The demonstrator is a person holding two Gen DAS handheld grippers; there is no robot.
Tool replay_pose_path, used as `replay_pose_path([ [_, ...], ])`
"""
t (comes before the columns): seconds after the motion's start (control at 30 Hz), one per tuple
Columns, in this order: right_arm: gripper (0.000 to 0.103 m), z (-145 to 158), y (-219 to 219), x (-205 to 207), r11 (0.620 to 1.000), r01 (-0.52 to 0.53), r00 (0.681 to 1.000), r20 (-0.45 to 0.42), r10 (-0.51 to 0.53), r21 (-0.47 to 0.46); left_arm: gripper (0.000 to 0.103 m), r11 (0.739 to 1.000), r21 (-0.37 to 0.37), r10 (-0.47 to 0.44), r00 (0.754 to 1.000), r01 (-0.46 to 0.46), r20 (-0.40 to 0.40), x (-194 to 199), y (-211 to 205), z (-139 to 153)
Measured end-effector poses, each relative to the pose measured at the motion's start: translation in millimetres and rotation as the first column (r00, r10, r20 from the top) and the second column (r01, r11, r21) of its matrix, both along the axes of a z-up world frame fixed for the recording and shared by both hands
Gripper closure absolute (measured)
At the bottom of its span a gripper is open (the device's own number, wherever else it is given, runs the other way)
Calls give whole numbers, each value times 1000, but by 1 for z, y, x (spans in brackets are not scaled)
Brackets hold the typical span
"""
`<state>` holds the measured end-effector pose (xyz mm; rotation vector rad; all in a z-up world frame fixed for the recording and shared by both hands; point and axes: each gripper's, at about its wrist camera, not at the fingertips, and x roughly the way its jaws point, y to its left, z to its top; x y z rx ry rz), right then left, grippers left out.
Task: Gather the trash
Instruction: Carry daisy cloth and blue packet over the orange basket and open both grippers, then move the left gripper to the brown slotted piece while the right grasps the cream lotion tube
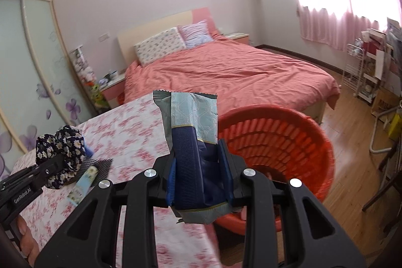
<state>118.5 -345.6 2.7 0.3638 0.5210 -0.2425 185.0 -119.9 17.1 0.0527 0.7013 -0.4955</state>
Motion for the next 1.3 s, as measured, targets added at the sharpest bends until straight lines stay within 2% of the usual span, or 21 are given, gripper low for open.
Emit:
replay_pose_path([
  [0.33, 73, -18, -55, 2, 994, 89, 996, -5, -89, 64, 86, 987, -12, -163, 987, 162, -6, 5, -90, -12],
  [0.63, 72, -36, -84, 13, 986, 125, 992, -20, -124, 110, 82, 973, 10, -229, 972, 230, -51, 28, -150, -38],
  [0.7, 71, -41, -89, 16, 984, 123, 992, -25, -121, 131, 77, 972, 16, -232, 971, 234, -61, 33, -159, -43],
  [0.77, 70, -44, -91, 16, 982, 129, 992, -30, -126, 139, 63, 973, 35, -225, 972, 228, -68, 40, -167, -51],
  [0.87, 60, -53, -92, 18, 981, 137, 990, -56, -130, 137, 58, 977, 60, -201, 976, 206, -81, 48, -169, -61],
  [0.93, 56, -57, -92, 17, 980, 143, 988, -68, -135, 135, 55, 979, 68, -185, 979, 191, -89, 53, -163, -65],
  [1.13, 54, -56, -84, 14, 984, 144, 986, -97, -134, 103, 48, 985, 112, -128, 990, 134, -63, 53, -130, -68],
  [1.3, 51, -47, -65, 17, 993, 103, 990, -98, -97, 61, 45, 987, 147, -62, 998, 66, -28, 47, -81, -66],
])
